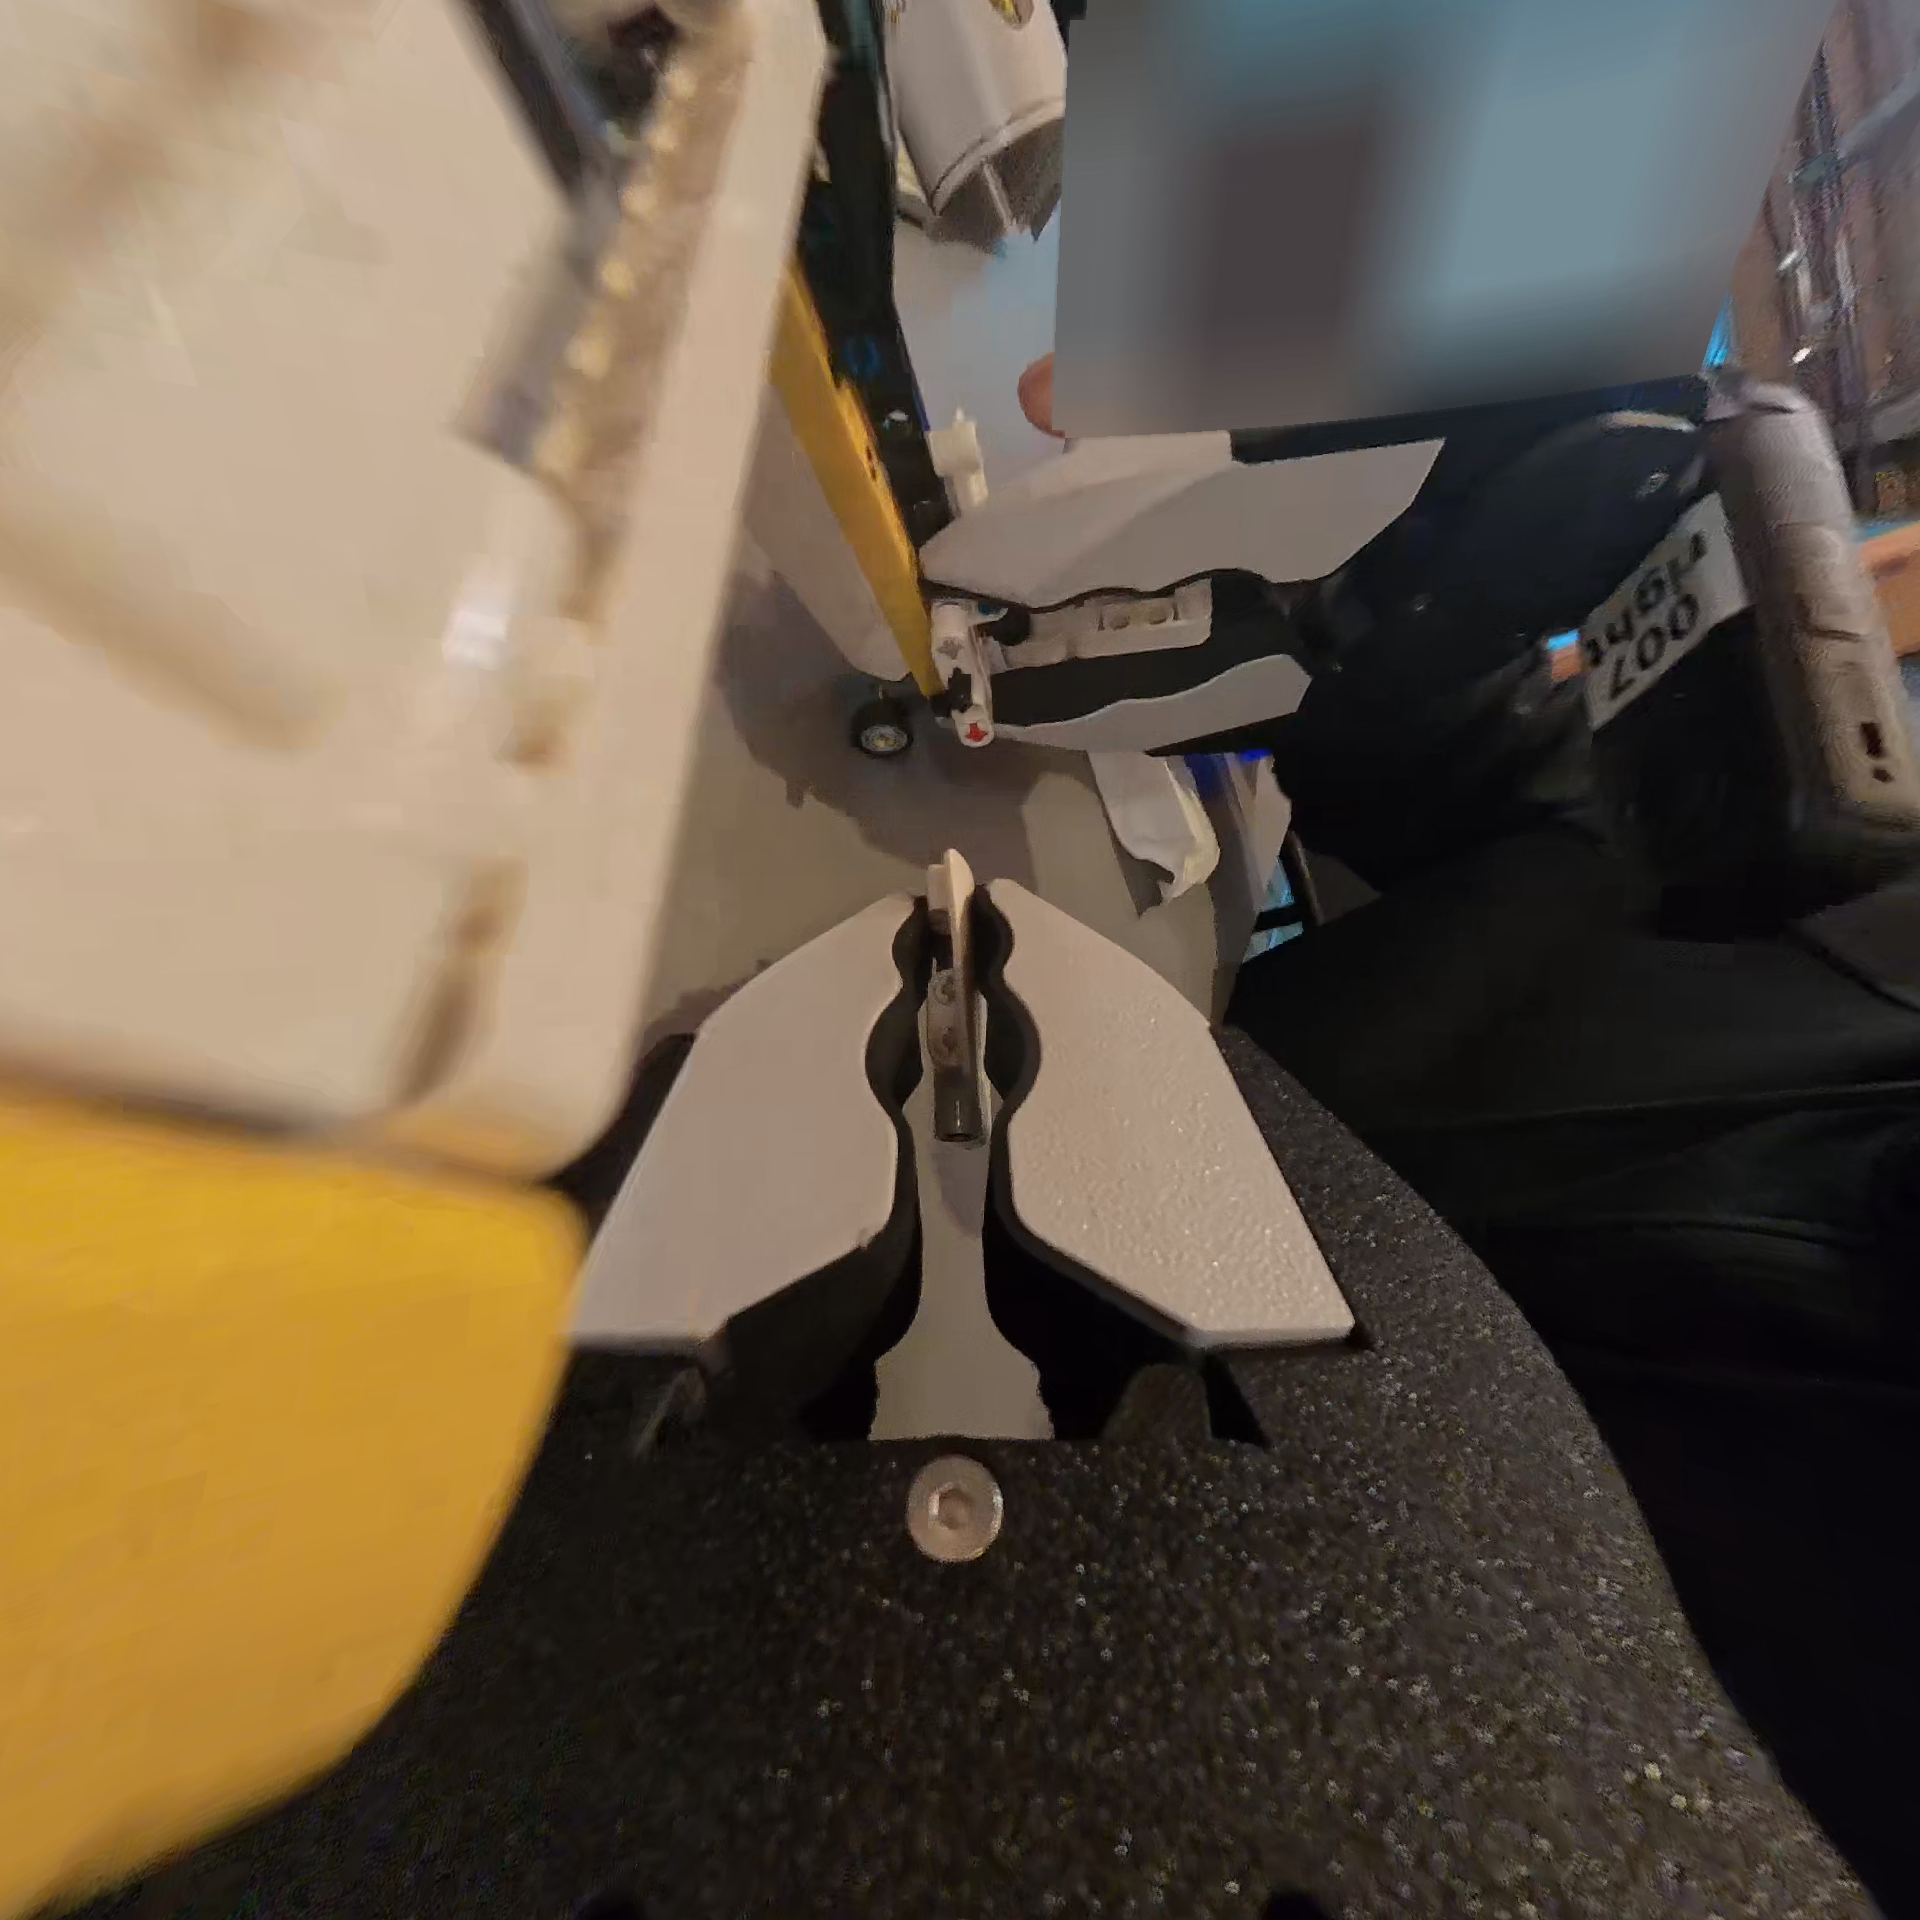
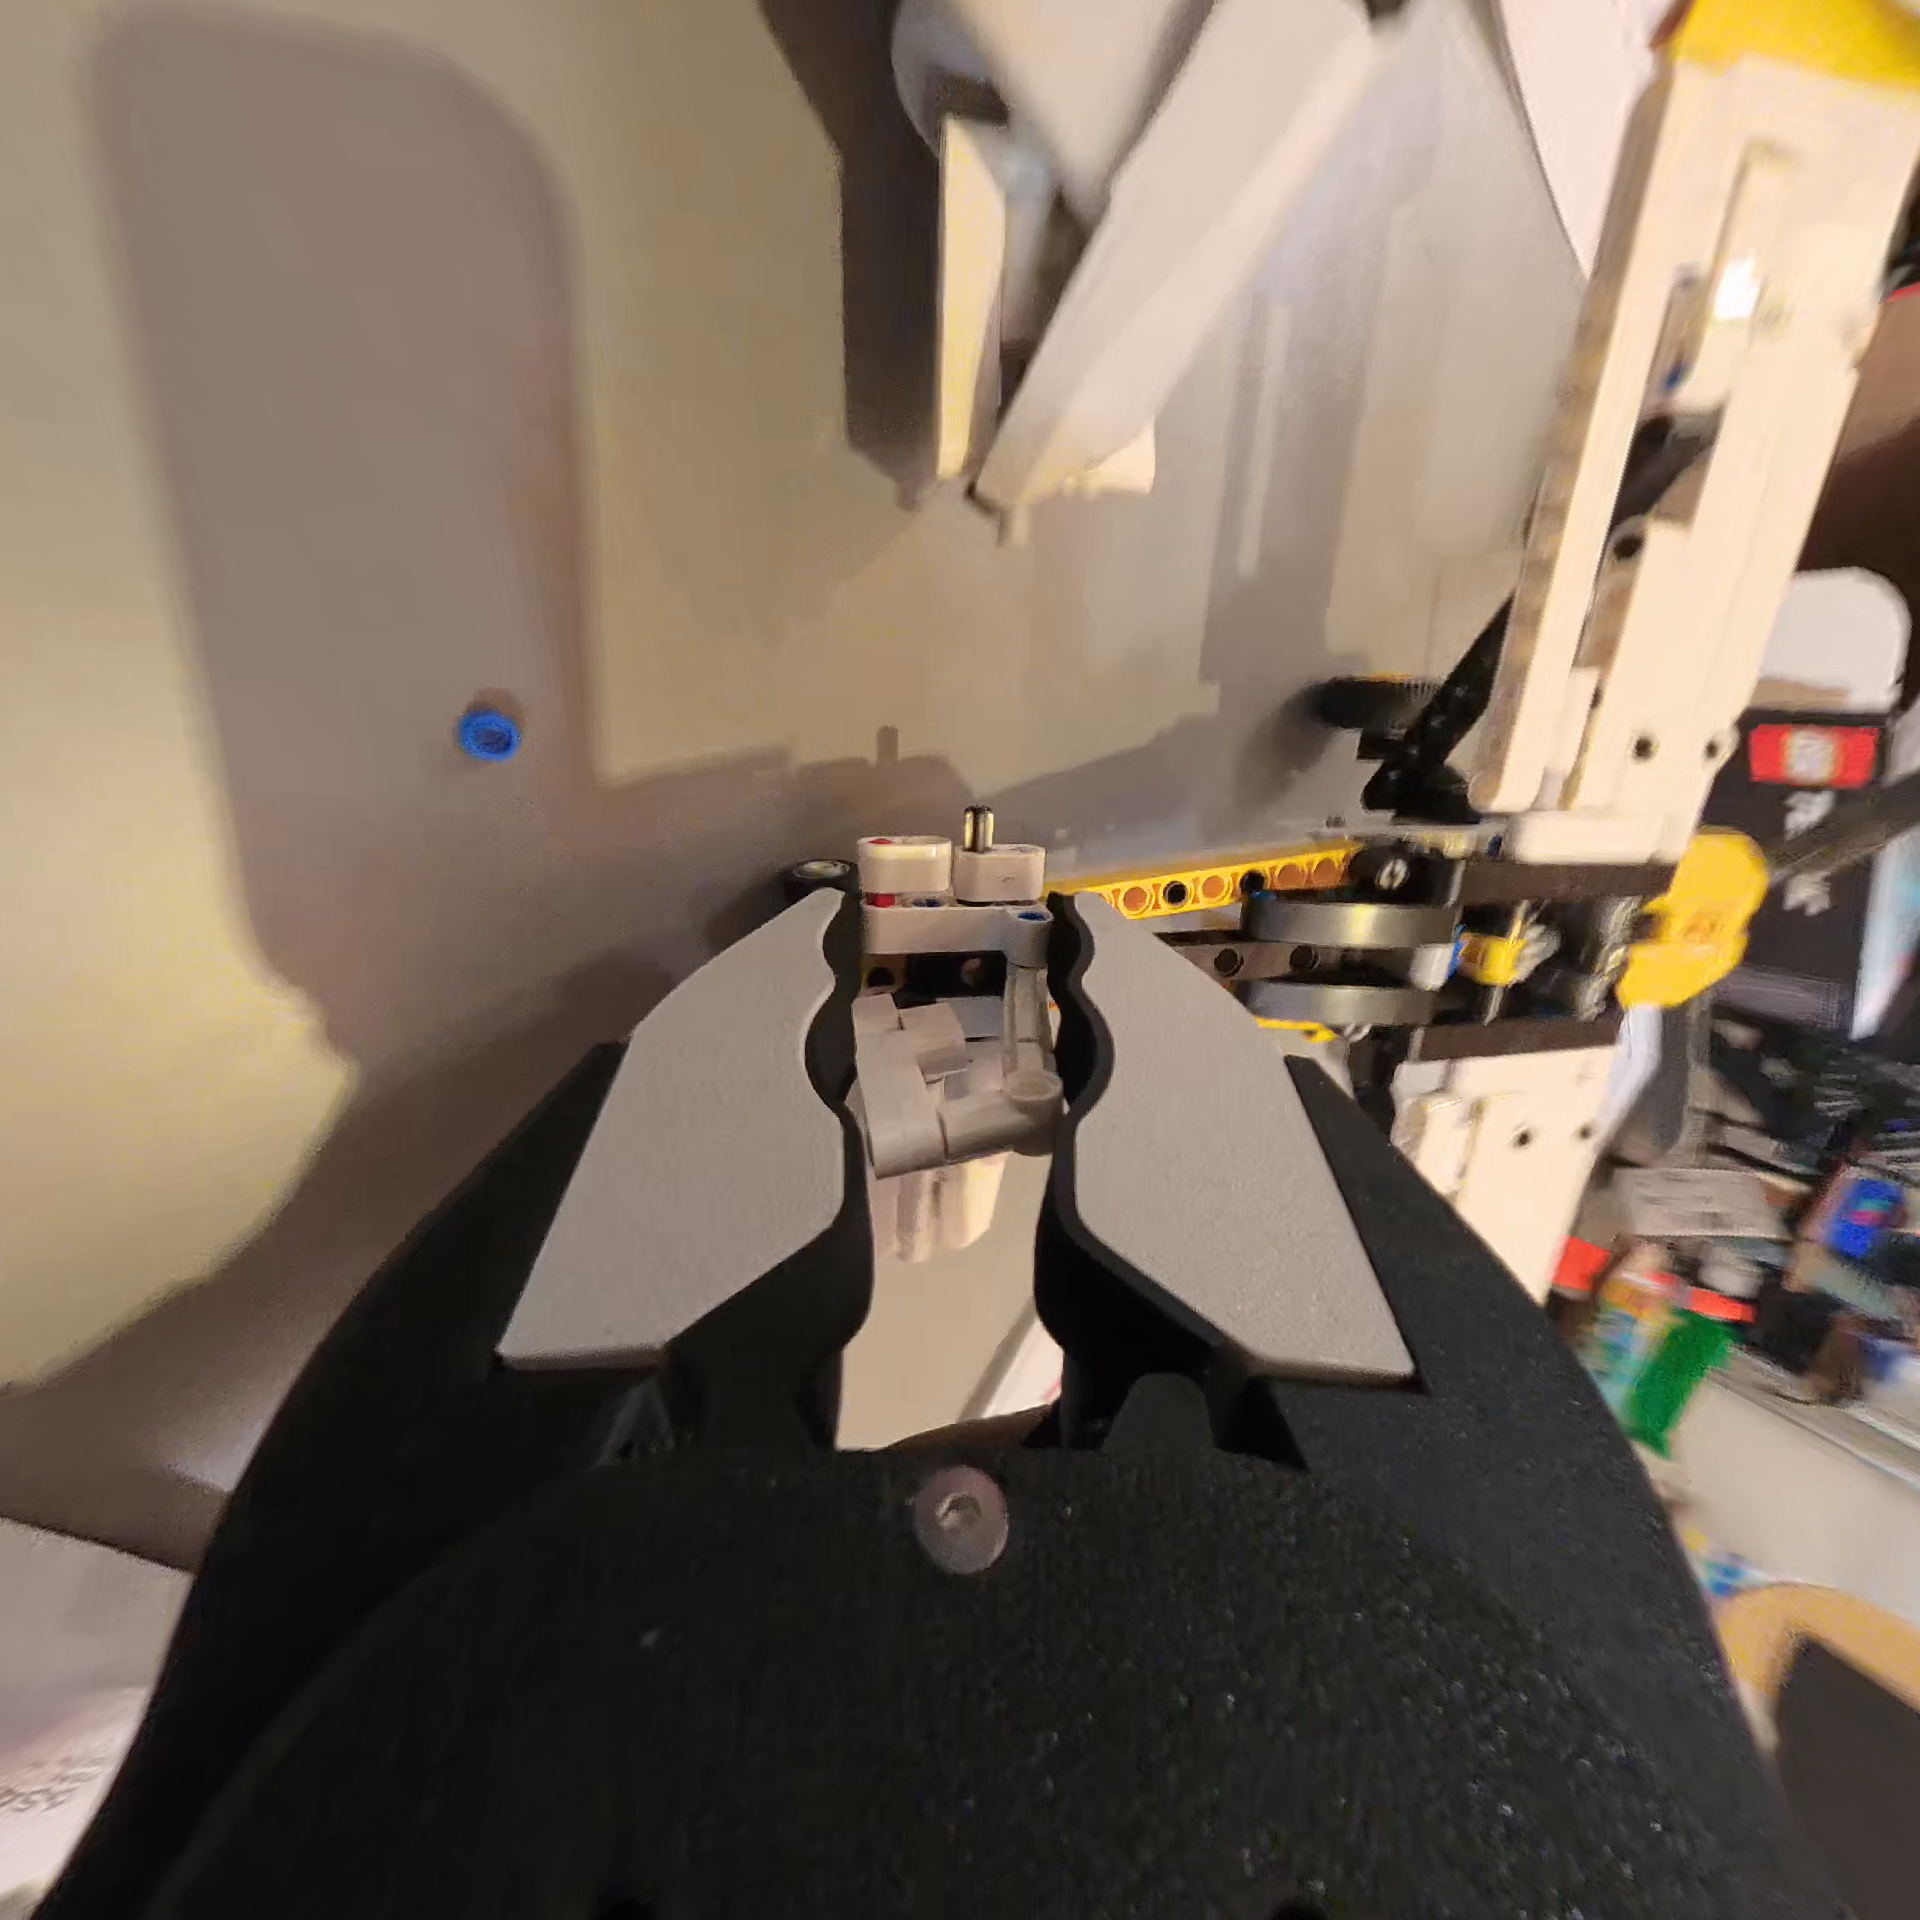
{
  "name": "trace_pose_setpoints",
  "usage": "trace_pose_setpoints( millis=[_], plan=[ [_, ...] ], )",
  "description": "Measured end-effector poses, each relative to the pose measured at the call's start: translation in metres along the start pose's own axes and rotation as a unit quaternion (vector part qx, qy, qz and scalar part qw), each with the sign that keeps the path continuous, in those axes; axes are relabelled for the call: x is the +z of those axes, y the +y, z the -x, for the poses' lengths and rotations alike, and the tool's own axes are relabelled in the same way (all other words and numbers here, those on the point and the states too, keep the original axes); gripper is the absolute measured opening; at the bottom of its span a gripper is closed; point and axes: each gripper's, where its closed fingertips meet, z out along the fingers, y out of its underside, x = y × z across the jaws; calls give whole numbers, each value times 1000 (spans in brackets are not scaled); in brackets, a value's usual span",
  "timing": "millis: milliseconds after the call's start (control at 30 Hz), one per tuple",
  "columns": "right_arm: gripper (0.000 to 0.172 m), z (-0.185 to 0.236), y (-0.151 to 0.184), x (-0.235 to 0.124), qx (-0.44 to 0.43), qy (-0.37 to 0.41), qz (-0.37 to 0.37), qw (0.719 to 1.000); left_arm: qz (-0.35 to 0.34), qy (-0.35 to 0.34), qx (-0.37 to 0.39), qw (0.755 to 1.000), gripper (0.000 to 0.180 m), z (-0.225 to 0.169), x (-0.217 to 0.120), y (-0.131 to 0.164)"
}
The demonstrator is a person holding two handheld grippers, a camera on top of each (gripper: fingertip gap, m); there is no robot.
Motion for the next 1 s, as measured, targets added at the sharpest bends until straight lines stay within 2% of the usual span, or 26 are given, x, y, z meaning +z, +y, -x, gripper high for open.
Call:
trace_pose_setpoints(
  millis=[167,367,500,633,833,1000],
  plan=[
    [35,0,0,2,8,6,-6,1000,19,-2,3,1000,8,-3,7,7],
    [35,0,-3,1,17,14,-17,1000,56,-42,6,998,9,5,23,18],
    [35,0,-6,2,22,19,-25,999,38,-59,5,998,11,8,23,13],
    [35,0,-8,2,25,24,-36,999,1,-82,5,997,21,7,24,3],
    [36,1,-12,3,30,27,-51,998,-57,-69,-13,996,23,1,29,-19],
    [36,1,-13,3,28,25,-59,998,-77,-37,-39,996,18,-1,37,-28]
  ],
)
